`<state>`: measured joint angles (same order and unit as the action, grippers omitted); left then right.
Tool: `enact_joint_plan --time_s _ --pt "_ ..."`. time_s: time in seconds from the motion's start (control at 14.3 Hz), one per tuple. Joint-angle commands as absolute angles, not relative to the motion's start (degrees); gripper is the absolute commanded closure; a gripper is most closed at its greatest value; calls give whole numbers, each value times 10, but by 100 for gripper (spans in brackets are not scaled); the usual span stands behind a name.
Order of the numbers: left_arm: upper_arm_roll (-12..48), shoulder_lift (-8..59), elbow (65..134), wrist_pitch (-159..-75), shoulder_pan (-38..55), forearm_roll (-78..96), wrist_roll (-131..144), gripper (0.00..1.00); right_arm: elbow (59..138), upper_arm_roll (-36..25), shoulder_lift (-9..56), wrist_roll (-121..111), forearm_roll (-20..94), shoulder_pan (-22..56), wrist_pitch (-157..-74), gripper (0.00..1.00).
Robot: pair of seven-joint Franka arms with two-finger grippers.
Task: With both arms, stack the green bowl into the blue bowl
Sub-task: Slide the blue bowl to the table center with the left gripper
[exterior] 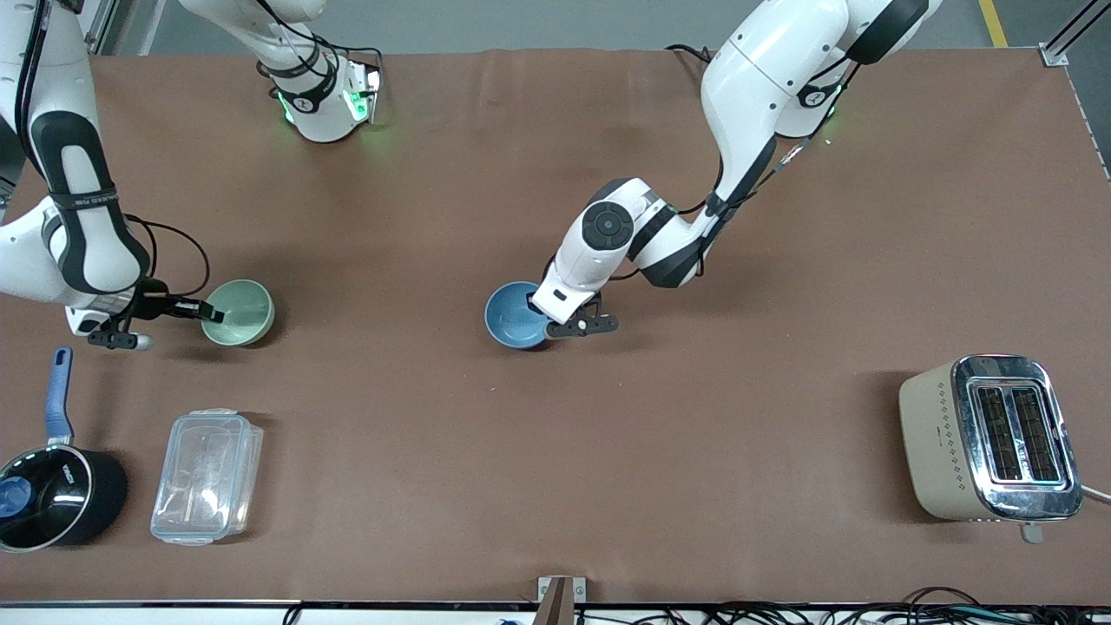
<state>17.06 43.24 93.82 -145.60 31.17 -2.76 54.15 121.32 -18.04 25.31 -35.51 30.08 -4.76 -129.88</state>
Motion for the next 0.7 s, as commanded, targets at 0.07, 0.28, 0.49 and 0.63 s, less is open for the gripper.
enact_joint_plan --time_s 0.07,0.28,0.49,0.63 --pt "140 377 926 -1428 305 -89 544 0 1216 -179 233 -367 315 -43 -1294 99" --pt "141 309 862 -1241 236 -101 497 0 1216 -175 186 -353 306 -27 -1280 100" --pt "140 253 802 -1083 147 -101 355 0 1218 -136 139 -259 263 -22 -1260 100" --pt "145 212 804 -1068 77 -99 267 0 1221 -86 113 -150 209 -24 -1248 100"
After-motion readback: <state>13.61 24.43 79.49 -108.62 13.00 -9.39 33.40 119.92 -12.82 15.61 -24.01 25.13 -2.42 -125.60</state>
